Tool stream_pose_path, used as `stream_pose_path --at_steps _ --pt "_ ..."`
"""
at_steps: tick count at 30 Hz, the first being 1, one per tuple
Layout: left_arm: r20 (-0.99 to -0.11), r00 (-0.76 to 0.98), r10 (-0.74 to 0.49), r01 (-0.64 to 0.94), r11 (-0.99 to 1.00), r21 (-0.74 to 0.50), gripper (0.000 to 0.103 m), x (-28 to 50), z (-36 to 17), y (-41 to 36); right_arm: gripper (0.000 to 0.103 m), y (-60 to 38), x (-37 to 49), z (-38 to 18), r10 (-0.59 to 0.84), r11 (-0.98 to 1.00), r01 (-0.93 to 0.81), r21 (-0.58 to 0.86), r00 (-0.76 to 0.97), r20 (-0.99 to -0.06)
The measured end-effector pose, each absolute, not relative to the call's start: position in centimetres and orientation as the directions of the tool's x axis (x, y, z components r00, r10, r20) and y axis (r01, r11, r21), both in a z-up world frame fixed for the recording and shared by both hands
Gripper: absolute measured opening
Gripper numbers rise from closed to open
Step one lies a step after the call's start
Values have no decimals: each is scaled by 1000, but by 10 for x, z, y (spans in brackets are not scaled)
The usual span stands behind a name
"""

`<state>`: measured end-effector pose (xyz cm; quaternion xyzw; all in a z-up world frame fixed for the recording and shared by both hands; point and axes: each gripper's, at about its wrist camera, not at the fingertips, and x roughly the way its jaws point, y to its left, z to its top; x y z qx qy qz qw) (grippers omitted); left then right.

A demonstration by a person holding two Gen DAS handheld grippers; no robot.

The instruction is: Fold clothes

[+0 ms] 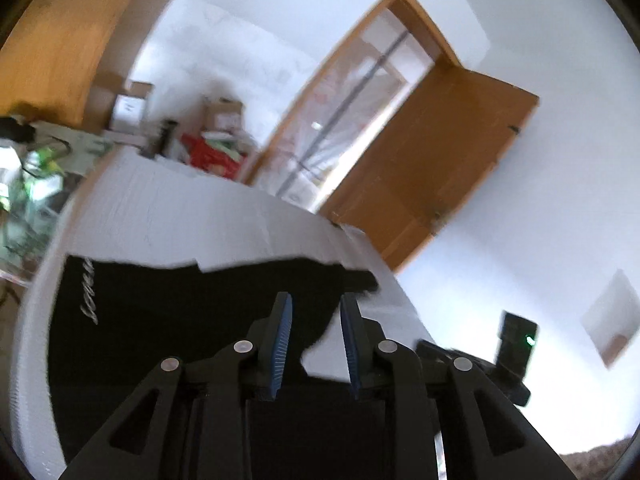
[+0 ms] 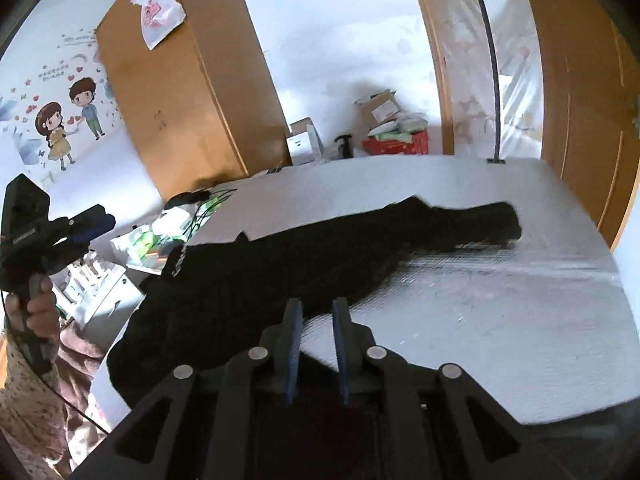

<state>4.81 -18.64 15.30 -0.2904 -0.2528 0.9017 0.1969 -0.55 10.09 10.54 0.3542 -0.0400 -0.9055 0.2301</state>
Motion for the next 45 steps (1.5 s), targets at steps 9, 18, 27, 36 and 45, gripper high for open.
stream_pose_path --at_steps 9,18,27,36,45 --pt "-544 -683 487 -165 -829 -535 26 8 99 -153 21 131 -47 93 -357 -929 326 174 -671 -649" --pt "-611 -579 540 -274 -835 -478 26 -27 61 -84 27 180 -109 53 -255 -967 178 183 -637 -727" --pt "-672 -519 528 -259 -846 -465 26 -60 31 -49 34 215 -165 19 -302 -943 76 324 -607 -735" --pt "-730 -500 466 -247 -884 -396 26 -73 14 -33 37 251 -216 -9 -368 -869 -53 492 -596 -714" --pt "-768 -511 386 -380 -903 -202 26 -74 19 15 29 268 -237 -26 -411 -801 -128 584 -591 -694"
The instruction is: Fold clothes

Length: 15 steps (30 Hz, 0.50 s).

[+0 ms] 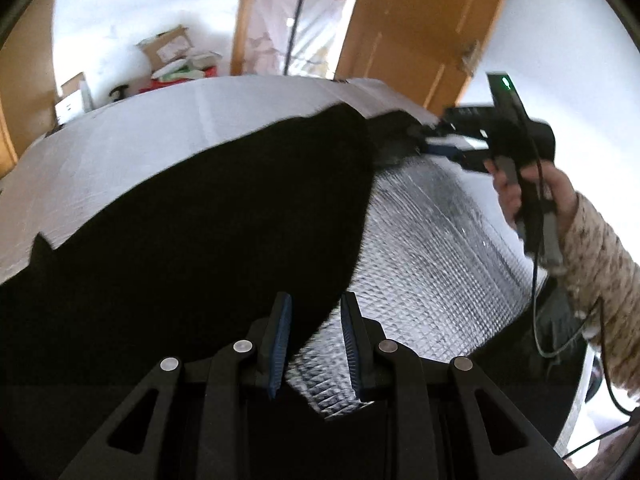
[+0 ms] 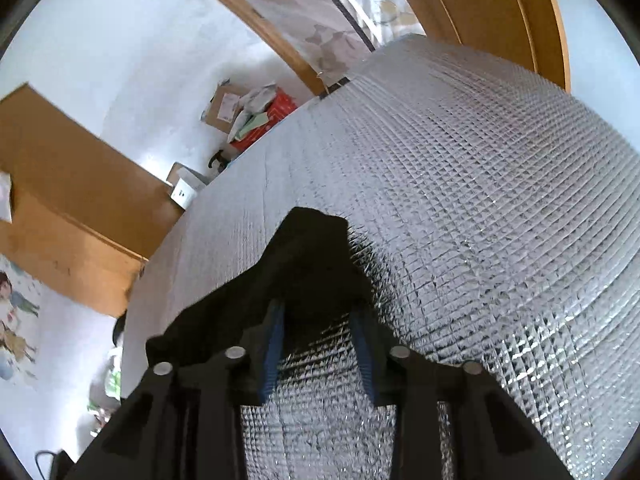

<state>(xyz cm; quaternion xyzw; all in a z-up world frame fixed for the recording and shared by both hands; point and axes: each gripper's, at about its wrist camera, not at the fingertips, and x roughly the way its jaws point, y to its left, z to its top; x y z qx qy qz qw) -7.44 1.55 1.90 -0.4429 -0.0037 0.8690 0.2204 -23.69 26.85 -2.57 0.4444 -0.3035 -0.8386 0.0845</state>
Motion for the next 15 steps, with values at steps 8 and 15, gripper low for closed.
stream_pose_path --at_steps 8,15 --pt "-773 -524 356 -405 -903 -142 26 -78 19 37 20 272 -239 -30 -401 -804 -139 579 -592 -699" --pt "-800 -536 269 -389 -920 -49 26 -85 10 55 19 273 -240 -28 -407 -804 -132 580 -590 -697"
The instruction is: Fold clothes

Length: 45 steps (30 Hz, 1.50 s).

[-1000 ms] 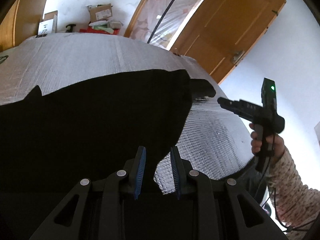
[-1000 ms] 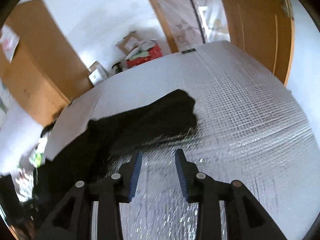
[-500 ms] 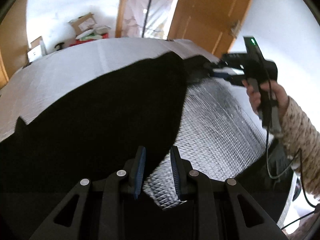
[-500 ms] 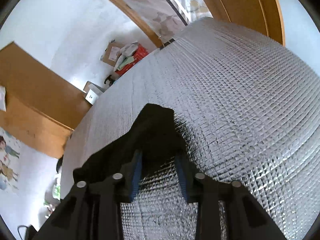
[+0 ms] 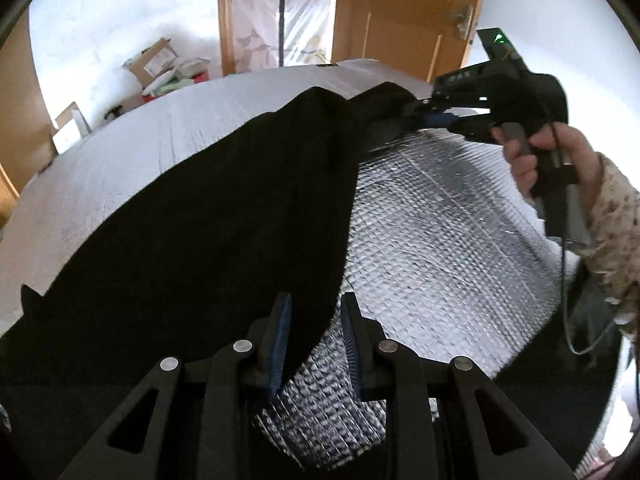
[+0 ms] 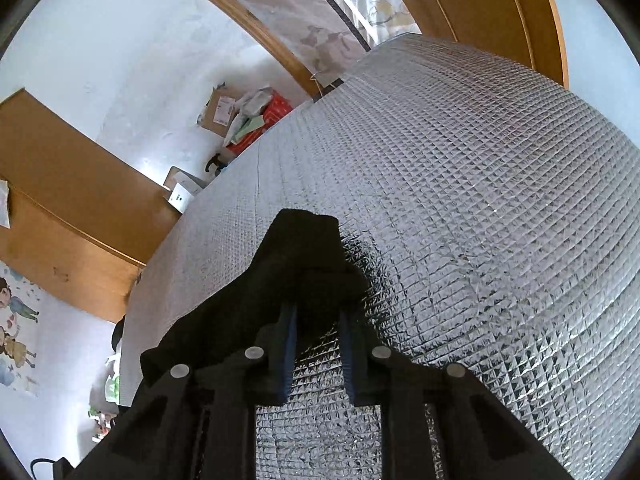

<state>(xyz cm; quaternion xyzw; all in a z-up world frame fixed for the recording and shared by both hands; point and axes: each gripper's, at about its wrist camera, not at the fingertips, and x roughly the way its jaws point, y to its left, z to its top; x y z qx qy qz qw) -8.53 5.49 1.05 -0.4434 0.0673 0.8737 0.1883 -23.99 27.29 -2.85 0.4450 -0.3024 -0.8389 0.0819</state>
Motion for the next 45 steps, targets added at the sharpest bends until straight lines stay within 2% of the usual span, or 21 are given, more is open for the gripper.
stream_pose_path --at_steps 3,7,8,9,23,33,41,45 --pt "-801 -541 257 -364 -930 -53 26 -88 9 55 14 272 -243 -27 -410 -804 -126 581 -591 -695" --pt "-784 -523 335 -319 -930 -184 24 -98 8 42 11 271 -241 -22 -400 -814 -111 570 -604 -690" --pt "-780 -517 352 -306 -927 -216 10 -101 7 37 11 271 -240 -20 -400 -815 -106 569 -606 -687" --pt "-782 -513 355 -289 -929 -232 6 -103 6 32 10 272 -238 -18 -398 -817 -102 567 -611 -685" --pt "-720 -542 434 -314 -899 -305 5 -76 32 1 8 310 -196 21 -303 -846 -131 517 -680 -668" --pt "-736 -496 461 -361 -880 -308 2 -53 35 0 8 321 -140 49 -171 -910 -144 390 -725 -667" --pt "-746 -459 482 -383 -865 -323 2 -56 28 6 8 329 -128 35 -115 -913 -213 347 -683 -722" --pt "-744 -475 470 -373 -873 -313 5 -57 29 -3 12 323 -128 33 -29 -941 -236 242 -659 -752"
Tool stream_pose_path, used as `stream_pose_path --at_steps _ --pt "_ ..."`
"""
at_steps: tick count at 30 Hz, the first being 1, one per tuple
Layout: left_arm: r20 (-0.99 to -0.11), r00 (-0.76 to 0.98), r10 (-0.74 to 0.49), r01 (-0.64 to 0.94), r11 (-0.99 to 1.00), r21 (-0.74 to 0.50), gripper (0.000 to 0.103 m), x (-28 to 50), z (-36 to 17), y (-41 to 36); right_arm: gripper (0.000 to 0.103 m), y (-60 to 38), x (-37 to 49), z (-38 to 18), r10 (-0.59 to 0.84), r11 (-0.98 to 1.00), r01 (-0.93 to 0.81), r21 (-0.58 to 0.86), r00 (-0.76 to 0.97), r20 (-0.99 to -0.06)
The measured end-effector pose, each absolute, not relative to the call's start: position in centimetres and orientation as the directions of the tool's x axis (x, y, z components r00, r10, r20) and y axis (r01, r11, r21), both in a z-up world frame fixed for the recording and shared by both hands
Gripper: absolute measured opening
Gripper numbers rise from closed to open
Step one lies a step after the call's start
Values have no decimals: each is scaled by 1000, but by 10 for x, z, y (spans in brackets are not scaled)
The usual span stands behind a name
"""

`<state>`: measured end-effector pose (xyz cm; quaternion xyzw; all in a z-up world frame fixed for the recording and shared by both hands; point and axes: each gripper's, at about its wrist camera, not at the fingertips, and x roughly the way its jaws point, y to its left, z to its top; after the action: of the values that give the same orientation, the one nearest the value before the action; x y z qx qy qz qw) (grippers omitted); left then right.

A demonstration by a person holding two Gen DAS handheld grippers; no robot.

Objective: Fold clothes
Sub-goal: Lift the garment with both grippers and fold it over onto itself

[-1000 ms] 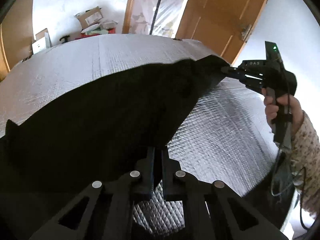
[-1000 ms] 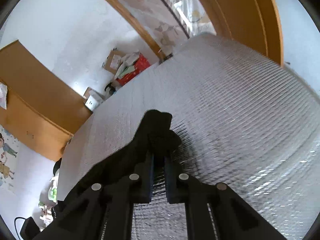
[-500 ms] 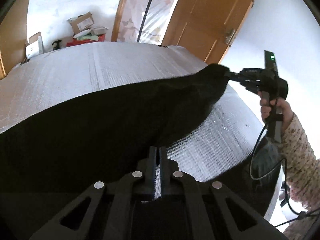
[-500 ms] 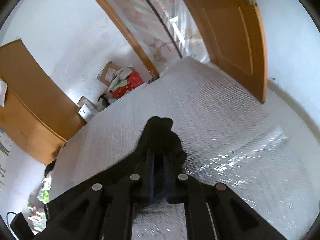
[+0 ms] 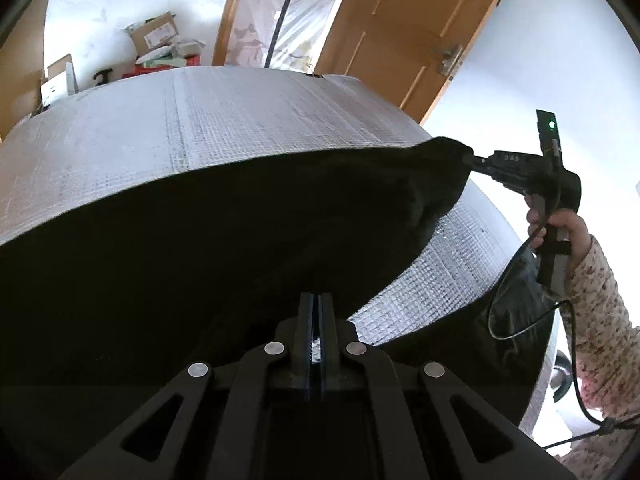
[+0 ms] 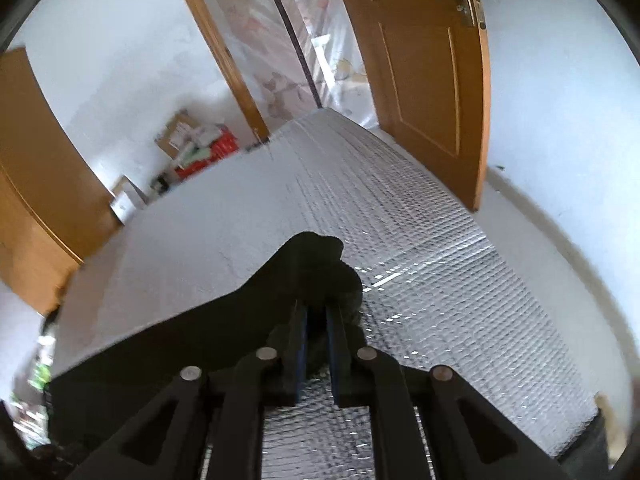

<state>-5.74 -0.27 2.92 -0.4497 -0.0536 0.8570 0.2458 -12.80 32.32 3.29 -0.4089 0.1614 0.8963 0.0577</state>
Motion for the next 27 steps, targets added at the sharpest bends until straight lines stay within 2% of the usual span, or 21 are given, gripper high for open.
stream_pose_path --at_steps 3,5,10,13,16,19,21,23,27 --pt "-736 -504 453 -315 -889 -332 6 -61 33 -27 17 316 -121 37 33 -956 -238 172 -668 -743" --pt "-737 -526 425 -271 -905 -328 10 -63 34 -42 18 308 -116 42 53 -964 -227 141 -681 -731" --pt "-731 -570 375 -179 -925 -335 10 -69 34 -74 18 268 -103 52 -93 -982 -52 182 -703 -705" --pt "-728 -573 375 -113 -917 -383 12 -77 27 -89 20 227 -100 47 -251 -967 128 222 -646 -721" --pt "-745 -560 361 -83 -920 -383 14 -77 16 -94 22 185 -97 38 -347 -934 284 217 -573 -743" --pt "-760 -545 354 -53 -919 -390 14 -79 7 -99 24 156 -95 29 -398 -898 387 211 -506 -765" --pt "-766 -533 359 -49 -917 -396 14 -81 2 -100 31 139 -93 23 -422 -871 446 208 -461 -781" --pt "-774 -521 359 -43 -917 -397 14 -84 -2 -101 36 128 -93 16 -420 -858 475 197 -427 -801" --pt "-761 -527 379 -47 -907 -419 14 -86 -4 -102 38 116 -88 4 -396 -846 505 170 -384 -834"
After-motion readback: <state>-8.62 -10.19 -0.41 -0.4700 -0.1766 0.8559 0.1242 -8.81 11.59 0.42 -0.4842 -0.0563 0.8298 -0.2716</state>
